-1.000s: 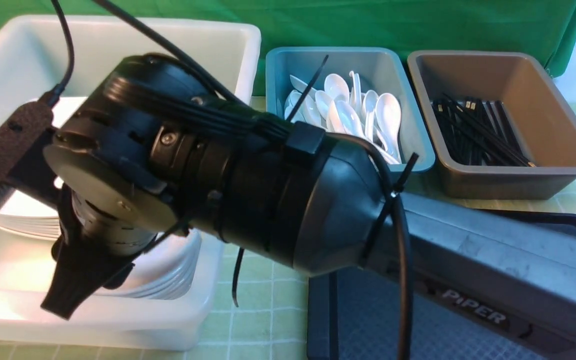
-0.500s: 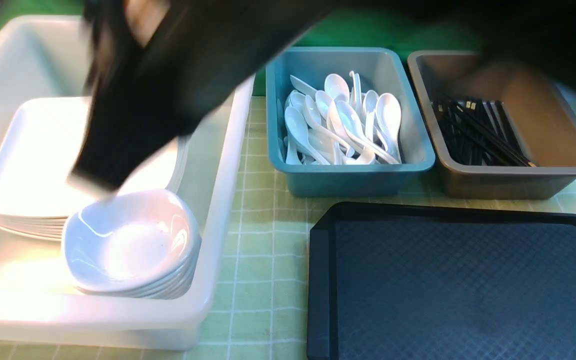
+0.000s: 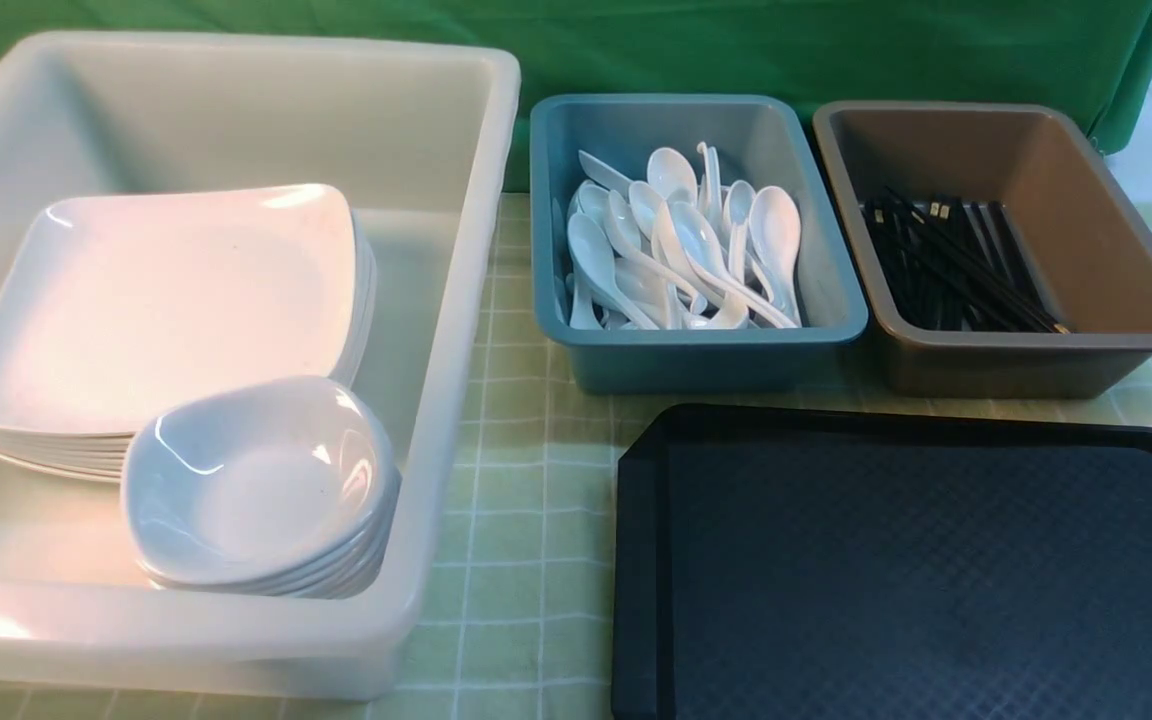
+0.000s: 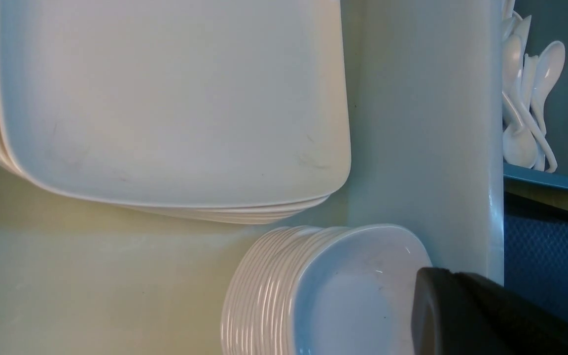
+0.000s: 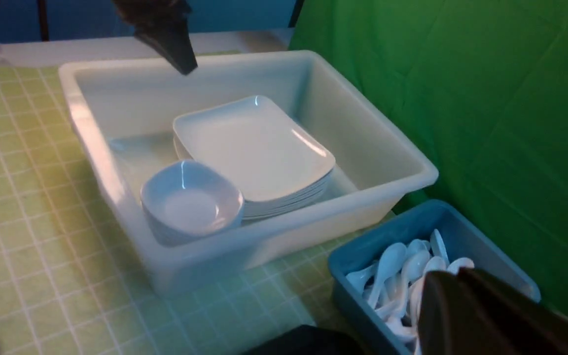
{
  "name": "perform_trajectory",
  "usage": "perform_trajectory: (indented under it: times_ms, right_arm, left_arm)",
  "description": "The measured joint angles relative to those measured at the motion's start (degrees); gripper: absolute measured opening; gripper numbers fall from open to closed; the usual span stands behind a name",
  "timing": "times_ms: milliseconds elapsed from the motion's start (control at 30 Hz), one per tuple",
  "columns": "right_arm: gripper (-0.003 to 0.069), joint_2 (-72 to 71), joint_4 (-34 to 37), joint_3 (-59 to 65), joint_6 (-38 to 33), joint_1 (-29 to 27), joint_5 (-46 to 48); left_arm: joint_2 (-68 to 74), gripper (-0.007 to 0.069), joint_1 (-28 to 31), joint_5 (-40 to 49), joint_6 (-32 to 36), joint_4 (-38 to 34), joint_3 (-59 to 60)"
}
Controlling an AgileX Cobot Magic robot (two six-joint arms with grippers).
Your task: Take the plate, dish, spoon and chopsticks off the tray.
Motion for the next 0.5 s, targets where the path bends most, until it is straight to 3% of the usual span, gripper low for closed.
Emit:
perform_trajectory:
  times_ms: [67, 133, 267, 500]
  right_arm:
    - [0.0009, -4.7, 0.9, 6.4, 0.1, 0.0, -3.7]
    - [0.0009, -10.8, 4.1, 20.0, -0.6, 0.0, -14.6]
    - [0.0010, -12.9, 6.6, 34.9, -1.1, 0.0, -29.2]
    - [0.0015, -10.9, 7.0, 42.1, -1.6, 0.0, -40.4]
  left_arm:
    - [0.0, 0.0001, 0.0, 0.0, 0.0, 0.0, 0.0]
    - [0.0, 0.0001, 0.0, 0.1, 0.0, 0.1, 0.0]
    - [0.0, 0.0001, 0.0, 0.1, 0.0, 0.2, 0.0]
    - [0.0, 0.0001, 0.0, 0.1, 0.0, 0.7, 0.0]
